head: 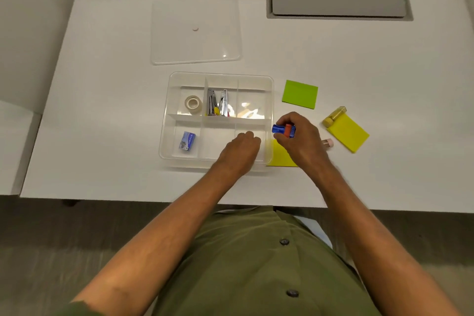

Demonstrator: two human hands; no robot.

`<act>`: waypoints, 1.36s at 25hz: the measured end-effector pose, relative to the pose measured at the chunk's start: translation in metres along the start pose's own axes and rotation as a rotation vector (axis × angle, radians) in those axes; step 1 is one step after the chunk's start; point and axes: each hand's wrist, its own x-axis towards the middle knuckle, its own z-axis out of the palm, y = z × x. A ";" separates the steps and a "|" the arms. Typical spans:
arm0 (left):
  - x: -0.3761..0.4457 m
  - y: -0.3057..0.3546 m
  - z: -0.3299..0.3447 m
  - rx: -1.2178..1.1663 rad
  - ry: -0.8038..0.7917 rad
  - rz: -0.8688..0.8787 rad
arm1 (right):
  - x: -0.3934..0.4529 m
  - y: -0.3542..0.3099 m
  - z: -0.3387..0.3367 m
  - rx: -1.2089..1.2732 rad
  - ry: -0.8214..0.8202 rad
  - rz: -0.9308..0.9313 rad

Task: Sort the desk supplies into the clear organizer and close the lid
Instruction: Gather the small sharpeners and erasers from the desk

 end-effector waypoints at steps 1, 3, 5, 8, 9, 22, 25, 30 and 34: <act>0.001 0.000 0.001 -0.001 -0.013 -0.003 | 0.003 -0.001 0.003 -0.029 -0.010 -0.016; 0.002 -0.002 0.003 -0.015 -0.025 -0.005 | 0.007 -0.001 0.009 -0.077 -0.026 -0.037; 0.001 -0.004 0.004 -0.036 -0.011 0.008 | 0.011 -0.002 0.014 -0.122 -0.039 -0.055; -0.010 -0.010 0.001 -0.056 0.059 0.045 | 0.015 -0.001 0.023 -0.183 -0.064 -0.095; -0.018 -0.012 -0.001 -0.062 0.107 0.046 | 0.016 0.000 0.025 -0.193 -0.075 -0.105; -0.059 -0.047 0.013 -0.209 0.182 -0.421 | 0.009 0.000 0.071 -0.701 -0.261 -0.436; -0.057 -0.045 0.014 -0.265 0.167 -0.440 | 0.011 0.002 0.075 -0.747 -0.283 -0.419; -0.056 -0.045 0.012 -0.273 0.166 -0.428 | 0.006 0.000 0.072 -0.758 -0.264 -0.455; -0.054 -0.045 0.012 -0.256 0.167 -0.426 | 0.004 -0.003 0.063 -0.698 -0.234 -0.465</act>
